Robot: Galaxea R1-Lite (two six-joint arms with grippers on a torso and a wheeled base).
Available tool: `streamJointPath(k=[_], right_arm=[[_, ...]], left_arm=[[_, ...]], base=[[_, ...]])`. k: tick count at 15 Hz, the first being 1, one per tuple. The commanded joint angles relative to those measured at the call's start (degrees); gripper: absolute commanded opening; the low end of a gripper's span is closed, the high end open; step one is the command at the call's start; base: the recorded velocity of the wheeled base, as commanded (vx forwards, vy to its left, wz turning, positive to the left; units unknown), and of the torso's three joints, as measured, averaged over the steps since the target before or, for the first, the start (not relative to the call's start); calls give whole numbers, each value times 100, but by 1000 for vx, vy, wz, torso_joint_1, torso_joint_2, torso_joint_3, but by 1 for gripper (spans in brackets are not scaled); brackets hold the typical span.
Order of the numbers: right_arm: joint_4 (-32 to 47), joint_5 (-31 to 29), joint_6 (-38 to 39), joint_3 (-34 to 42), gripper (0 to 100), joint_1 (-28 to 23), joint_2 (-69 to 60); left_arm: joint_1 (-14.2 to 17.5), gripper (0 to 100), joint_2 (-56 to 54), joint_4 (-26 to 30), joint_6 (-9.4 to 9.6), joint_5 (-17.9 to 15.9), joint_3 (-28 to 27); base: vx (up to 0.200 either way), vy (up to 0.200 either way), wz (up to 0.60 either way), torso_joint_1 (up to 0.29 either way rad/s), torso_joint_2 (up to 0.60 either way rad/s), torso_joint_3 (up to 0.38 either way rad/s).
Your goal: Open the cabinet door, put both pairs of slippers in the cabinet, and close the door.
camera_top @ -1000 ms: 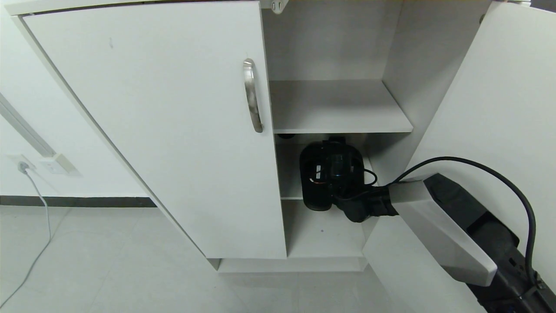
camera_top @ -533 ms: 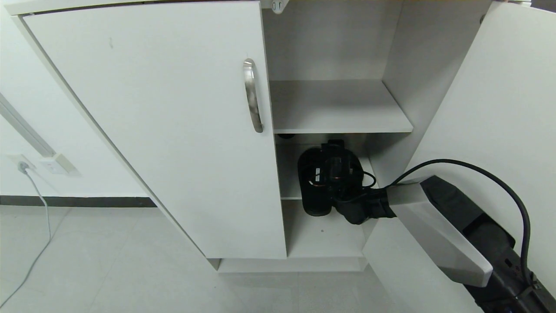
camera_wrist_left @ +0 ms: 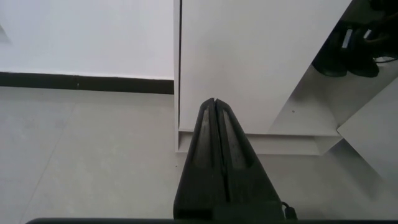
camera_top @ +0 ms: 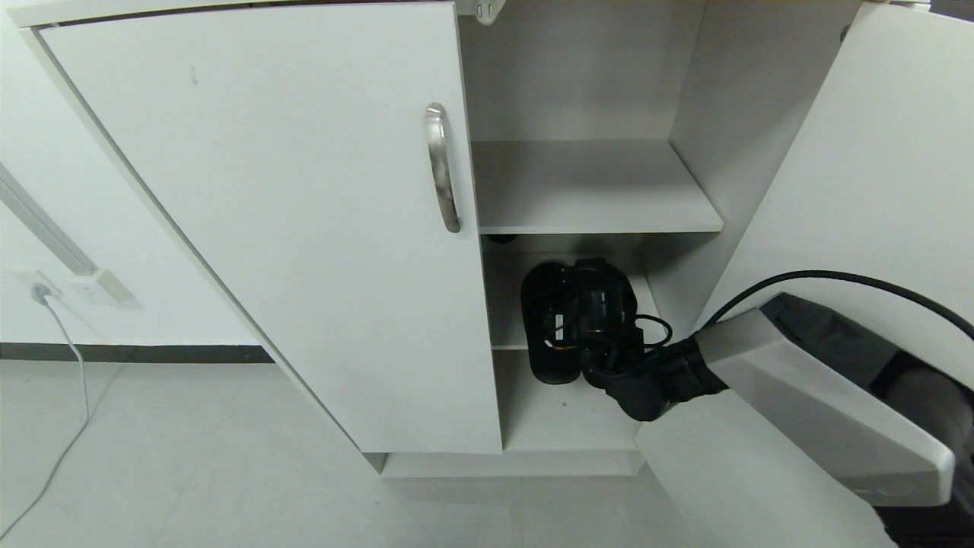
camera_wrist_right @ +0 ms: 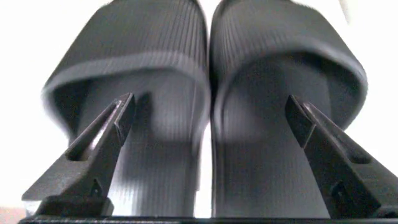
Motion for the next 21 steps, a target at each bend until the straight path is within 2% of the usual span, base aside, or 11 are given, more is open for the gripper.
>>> streamJointPath(k=[1, 2, 3, 4, 5, 7, 11, 21], right_arm=[[-684, -12, -10, 1664, 100, 381, -1166], [-1027, -3, -19, 2252, 100, 521, -1430], [-1044, -3, -19, 2288, 100, 530, -1447], [-1378, -3, -19, 3061, 100, 732, -1816], [-1519, 14, -1, 3448, 100, 873, -2054], [-1642, 14, 25, 3747, 100, 1058, -2238], [-1651, 14, 34, 3764, 100, 1137, -2212], [-1668, 23, 34, 3799, 100, 1172, -2212]], left_arm=[[1, 0, 9, -1, -10, 1, 1], [1, 0, 9, -1, -10, 1, 1], [1, 0, 9, -1, -10, 1, 1], [1, 0, 9, -1, -10, 1, 1], [1, 0, 9, -1, -10, 1, 1], [1, 0, 9, -1, -10, -25, 1], [1, 0, 9, -1, -10, -25, 1], [1, 0, 9, -1, -10, -34, 1]], base=[[0, 0, 0, 0, 0, 0], [0, 0, 0, 0, 0, 0], [0, 0, 0, 0, 0, 0], [0, 0, 0, 0, 0, 0], [0, 0, 0, 0, 0, 0], [-200, 0, 0, 0, 0, 2], [-200, 0, 0, 4, 2, 5], [0, 0, 0, 0, 0, 0]])
